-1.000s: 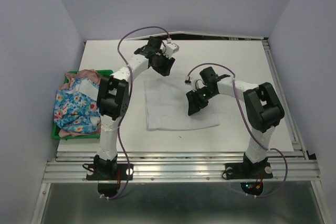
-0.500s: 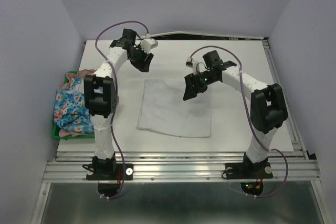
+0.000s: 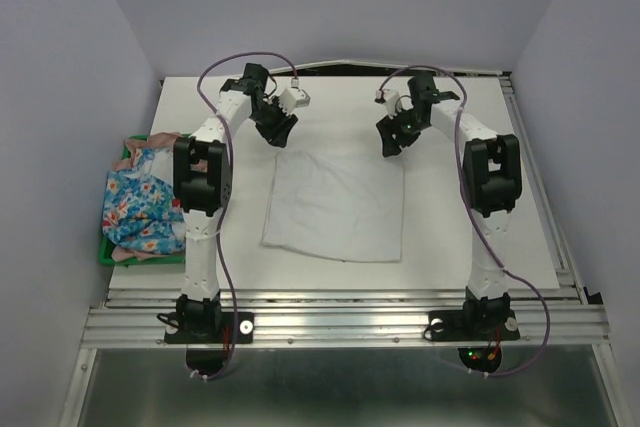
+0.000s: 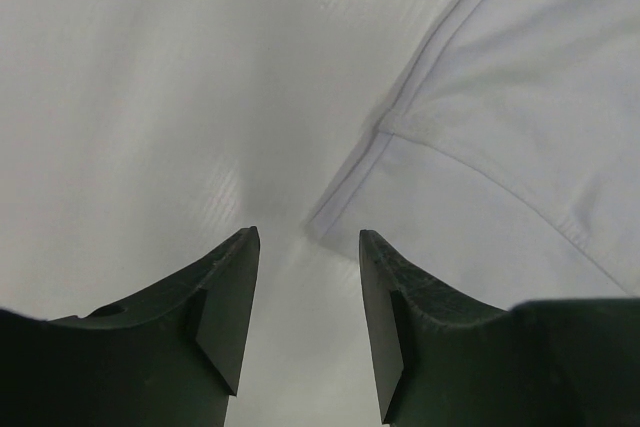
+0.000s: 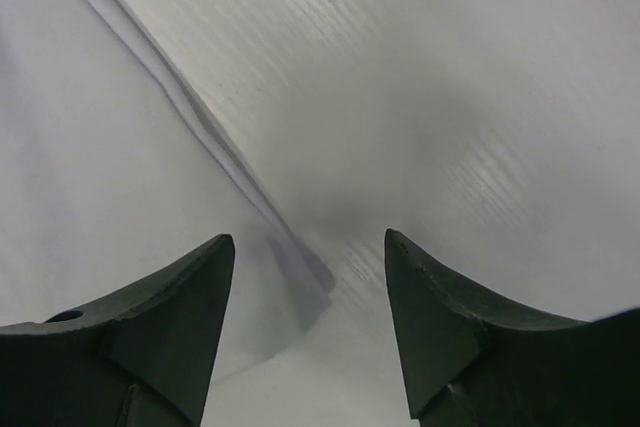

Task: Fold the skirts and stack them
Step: Fold the skirt

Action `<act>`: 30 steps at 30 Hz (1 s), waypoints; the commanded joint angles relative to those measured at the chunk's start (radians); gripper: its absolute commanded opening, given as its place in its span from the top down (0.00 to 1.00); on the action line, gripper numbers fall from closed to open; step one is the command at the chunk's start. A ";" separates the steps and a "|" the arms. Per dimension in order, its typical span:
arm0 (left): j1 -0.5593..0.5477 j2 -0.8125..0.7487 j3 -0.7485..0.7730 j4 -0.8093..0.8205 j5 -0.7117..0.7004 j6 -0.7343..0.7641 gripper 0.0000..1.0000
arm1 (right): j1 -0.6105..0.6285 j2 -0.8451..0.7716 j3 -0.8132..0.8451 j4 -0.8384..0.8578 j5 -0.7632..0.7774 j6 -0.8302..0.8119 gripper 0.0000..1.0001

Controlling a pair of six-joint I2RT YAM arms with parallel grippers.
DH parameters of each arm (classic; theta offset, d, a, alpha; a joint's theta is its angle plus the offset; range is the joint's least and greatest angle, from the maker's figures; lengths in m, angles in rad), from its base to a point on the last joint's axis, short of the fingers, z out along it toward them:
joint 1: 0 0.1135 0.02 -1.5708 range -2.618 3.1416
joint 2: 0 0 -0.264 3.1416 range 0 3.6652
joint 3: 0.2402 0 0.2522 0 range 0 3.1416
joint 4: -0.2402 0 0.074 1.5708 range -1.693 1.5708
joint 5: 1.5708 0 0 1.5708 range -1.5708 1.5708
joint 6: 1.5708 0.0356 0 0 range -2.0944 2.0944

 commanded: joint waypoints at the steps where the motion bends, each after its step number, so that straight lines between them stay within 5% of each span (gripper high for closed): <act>1: 0.001 0.008 0.036 -0.022 0.019 0.042 0.45 | 0.007 0.006 0.023 -0.027 0.044 -0.127 0.34; 19: 0.001 0.043 0.000 -0.048 0.006 0.082 0.51 | 0.007 -0.038 -0.100 -0.033 0.037 -0.244 0.49; 23: 0.001 0.022 -0.011 -0.048 0.063 0.097 0.47 | 0.007 -0.035 -0.072 -0.050 0.023 -0.248 0.64; 27: 0.001 0.008 -0.028 -0.012 0.097 0.079 0.46 | 0.007 -0.008 -0.026 -0.072 0.029 -0.242 0.95; 30: -0.001 0.014 -0.037 0.022 0.094 0.062 0.46 | 0.007 0.012 0.008 -0.069 0.058 -0.233 0.99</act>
